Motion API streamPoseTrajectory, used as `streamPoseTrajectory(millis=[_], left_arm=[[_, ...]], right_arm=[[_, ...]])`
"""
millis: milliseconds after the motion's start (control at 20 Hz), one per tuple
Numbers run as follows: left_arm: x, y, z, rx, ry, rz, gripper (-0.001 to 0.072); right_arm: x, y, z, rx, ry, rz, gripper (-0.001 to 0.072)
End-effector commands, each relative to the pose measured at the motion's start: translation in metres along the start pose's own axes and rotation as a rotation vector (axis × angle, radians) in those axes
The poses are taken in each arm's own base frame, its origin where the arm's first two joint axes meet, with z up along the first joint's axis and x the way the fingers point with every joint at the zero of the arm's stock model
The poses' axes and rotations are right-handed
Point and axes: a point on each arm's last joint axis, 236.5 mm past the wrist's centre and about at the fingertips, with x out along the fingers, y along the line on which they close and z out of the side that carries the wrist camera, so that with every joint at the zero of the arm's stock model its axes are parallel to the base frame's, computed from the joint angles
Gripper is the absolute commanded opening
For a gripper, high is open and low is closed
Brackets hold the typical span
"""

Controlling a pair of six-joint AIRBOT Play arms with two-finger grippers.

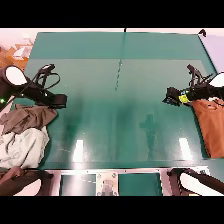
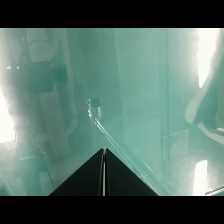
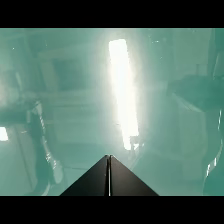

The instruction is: Fold the shirts.

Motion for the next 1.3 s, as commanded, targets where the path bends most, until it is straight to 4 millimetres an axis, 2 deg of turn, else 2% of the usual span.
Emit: streamPoseTrajectory(millis=[0, 250, 350, 450, 500, 550, 600, 650, 700, 750, 900, 1000, 1050, 1150, 1200, 1250], left_arm=[[0.000, 0.000, 0.000, 0.009, -0.002, 0.000, 0.0025], [0.000, 0.000, 0.004, 0.009, -0.017, 0.002, 0.0024], [-0.001, 0.003, 0.013, 0.011, -0.057, 0.013, 0.0025], [-0.003, 0.018, 0.031, 0.034, -0.129, 0.080, 0.0026], [-0.006, 0.033, 0.042, 0.059, -0.178, 0.147, 0.0208], [-0.013, 0.051, 0.056, 0.093, -0.231, 0.233, 0.0701], [-0.022, 0.070, 0.069, 0.110, -0.285, 0.315, 0.0714], [-0.031, 0.090, 0.079, 0.137, -0.321, 0.399, 0.0714], [-0.034, 0.110, 0.081, 0.137, -0.318, 0.458, 0.0714], [-0.032, 0.135, 0.072, 0.100, -0.268, 0.506, 0.0715], [-0.011, 0.194, 0.011, -0.092, -0.004, 0.536, 0.0715], [0.005, 0.218, -0.027, -0.185, 0.119, 0.530, 0.0715], [0.012, 0.225, -0.037, -0.204, 0.139, 0.528, 0.0715], [0.023, 0.234, -0.042, -0.221, 0.135, 0.527, 0.0692], [0.024, 0.235, -0.040, -0.219, 0.126, 0.527, 0.0498], [0.023, 0.234, -0.037, -0.213, 0.116, 0.525, 0.0086]], right_arm=[[0.000, 0.000, 0.000, 0.000, 0.002, 0.000, 0.0020], [0.000, 0.000, 0.000, 0.000, 0.002, 0.000, 0.0020], [0.000, 0.000, 0.000, 0.000, 0.002, 0.000, 0.0020], [0.000, 0.000, 0.000, 0.000, 0.002, 0.000, 0.0020], [0.000, 0.000, 0.000, 0.000, 0.002, 0.000, 0.0020], [0.000, 0.000, 0.000, 0.000, 0.002, 0.000, 0.0020], [0.000, 0.000, 0.000, 0.000, 0.002, 0.000, 0.0020], [0.000, 0.000, 0.000, 0.000, 0.002, 0.000, 0.0020], [0.000, 0.000, 0.000, 0.000, 0.002, 0.000, 0.0020], [0.000, 0.000, 0.000, 0.000, 0.002, 0.001, 0.0020], [0.000, 0.000, 0.000, 0.000, 0.002, 0.000, 0.0020], [0.000, 0.000, 0.000, 0.000, 0.002, 0.000, 0.0020], [0.000, 0.000, 0.000, 0.000, 0.002, 0.000, 0.0020], [0.000, 0.000, 0.000, 0.000, 0.001, 0.001, 0.0020], [0.000, 0.000, 0.000, 0.000, 0.001, 0.000, 0.0020], [0.000, 0.000, 0.000, 0.000, 0.001, 0.000, 0.0020]])
